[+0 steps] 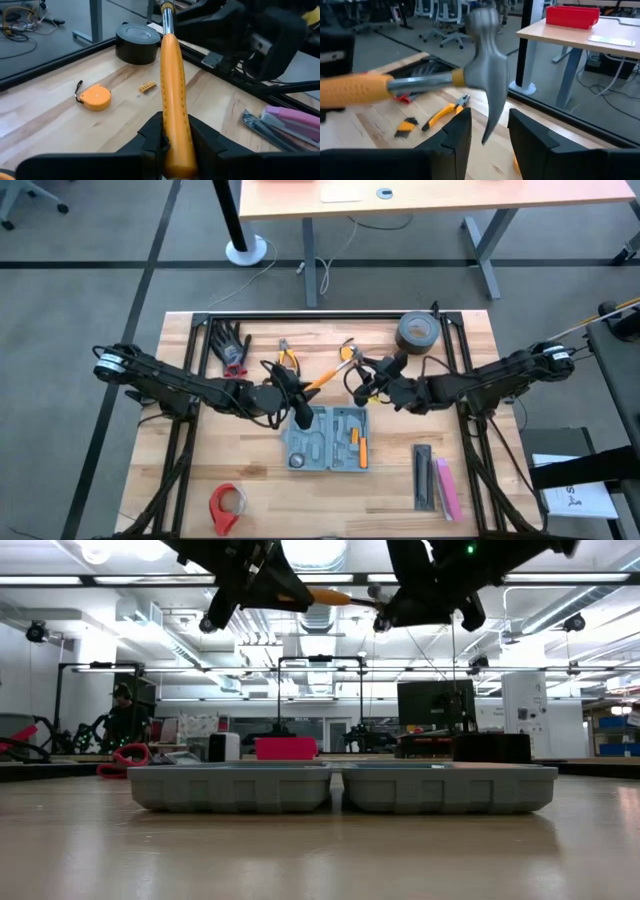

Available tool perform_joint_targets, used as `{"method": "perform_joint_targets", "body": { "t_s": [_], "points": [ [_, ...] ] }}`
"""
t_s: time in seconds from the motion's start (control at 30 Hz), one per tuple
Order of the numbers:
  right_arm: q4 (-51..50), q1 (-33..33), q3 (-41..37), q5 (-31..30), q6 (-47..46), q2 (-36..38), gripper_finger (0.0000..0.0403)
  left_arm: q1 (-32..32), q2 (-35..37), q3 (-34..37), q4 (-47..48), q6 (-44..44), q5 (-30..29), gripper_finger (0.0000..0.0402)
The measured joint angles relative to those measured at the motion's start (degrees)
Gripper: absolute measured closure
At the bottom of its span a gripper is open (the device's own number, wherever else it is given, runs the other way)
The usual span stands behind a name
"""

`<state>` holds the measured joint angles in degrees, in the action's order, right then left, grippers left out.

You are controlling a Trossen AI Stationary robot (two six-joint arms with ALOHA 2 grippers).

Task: Prefit tool cases
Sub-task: Put the hammer into the gray tool box

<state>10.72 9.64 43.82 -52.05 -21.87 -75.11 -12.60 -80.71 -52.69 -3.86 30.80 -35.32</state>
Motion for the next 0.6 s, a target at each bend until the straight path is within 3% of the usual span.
{"method": "perform_joint_targets", "body": {
  "t_s": [0.6],
  "points": [
    [-2.0,-2.4,3.5,3.0,0.4,0.0,0.0336,-1.2,0.0,0.0,0.1,-0.5,-0.8,0.0350]
  ]
}}
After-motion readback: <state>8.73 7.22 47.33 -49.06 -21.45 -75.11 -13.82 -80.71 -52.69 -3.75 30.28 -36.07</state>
